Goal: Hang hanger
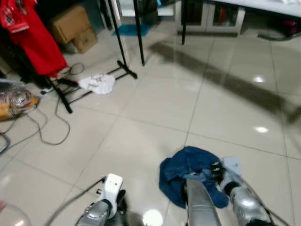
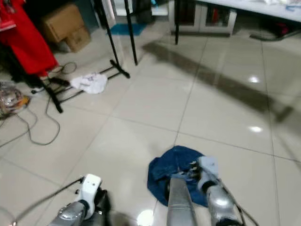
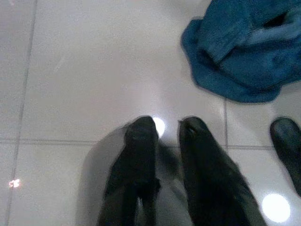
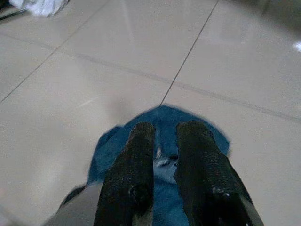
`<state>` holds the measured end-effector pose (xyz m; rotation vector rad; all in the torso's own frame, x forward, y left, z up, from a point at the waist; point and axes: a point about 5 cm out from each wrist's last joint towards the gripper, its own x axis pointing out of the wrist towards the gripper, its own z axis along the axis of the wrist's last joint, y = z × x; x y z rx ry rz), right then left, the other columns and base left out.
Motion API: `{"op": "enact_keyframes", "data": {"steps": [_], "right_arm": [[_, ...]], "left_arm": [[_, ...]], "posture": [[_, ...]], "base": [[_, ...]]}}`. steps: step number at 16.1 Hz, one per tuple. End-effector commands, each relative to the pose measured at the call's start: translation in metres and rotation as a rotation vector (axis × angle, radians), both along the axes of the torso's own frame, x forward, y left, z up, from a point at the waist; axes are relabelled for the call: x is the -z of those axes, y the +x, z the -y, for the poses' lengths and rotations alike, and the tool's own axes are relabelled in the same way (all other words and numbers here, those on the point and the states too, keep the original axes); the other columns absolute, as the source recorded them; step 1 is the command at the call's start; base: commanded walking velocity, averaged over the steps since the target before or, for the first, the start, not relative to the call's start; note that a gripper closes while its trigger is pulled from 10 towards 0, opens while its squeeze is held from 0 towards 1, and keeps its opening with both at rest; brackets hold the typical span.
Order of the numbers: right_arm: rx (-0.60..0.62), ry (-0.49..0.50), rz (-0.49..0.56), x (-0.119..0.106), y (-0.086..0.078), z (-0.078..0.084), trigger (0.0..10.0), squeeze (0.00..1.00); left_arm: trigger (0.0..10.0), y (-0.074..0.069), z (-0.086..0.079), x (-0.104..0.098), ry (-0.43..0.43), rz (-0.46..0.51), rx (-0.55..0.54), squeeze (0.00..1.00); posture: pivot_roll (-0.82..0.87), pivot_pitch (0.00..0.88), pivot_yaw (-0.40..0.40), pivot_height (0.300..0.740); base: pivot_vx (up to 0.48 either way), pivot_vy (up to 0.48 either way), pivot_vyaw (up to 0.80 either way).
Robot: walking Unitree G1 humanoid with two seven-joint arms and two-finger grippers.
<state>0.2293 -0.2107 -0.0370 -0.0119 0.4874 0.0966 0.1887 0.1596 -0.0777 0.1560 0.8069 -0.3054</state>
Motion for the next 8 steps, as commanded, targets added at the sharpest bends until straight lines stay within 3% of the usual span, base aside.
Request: {"op": "enact_keyframes", "data": {"steps": [1,3,8], "right_arm": [[-0.019,0.038,-0.003,0.0026,0.0009,-0.0165,10.0,0.00],[0.005,0.029,-0.015,0.0036,0.0004,-0.0141,10.0,0.00],[0.004,0.019,-0.027,0.0054,-0.0019,-0.0140,10.0,0.00]], "left_arm": [[10.0,-0.0096,-0.0136,0.0041,0.029,-0.034,-0.014,0.00],[10.0,-0.0099,-0.0134,0.0041,0.025,-0.032,-0.013,0.00],[10.0,-0.0122,-0.0126,0.0049,0.021,-0.034,-0.010,0.00]], "posture": [[-0.20,0.022,0.130,0.543],[-0.19,0.025,0.128,0.543],[-0.19,0.032,0.129,0.543]], "base": [[0.000,0.000,0.00],[0.000,0.000,-0.26],[0.000,0.000,-0.75]]}}
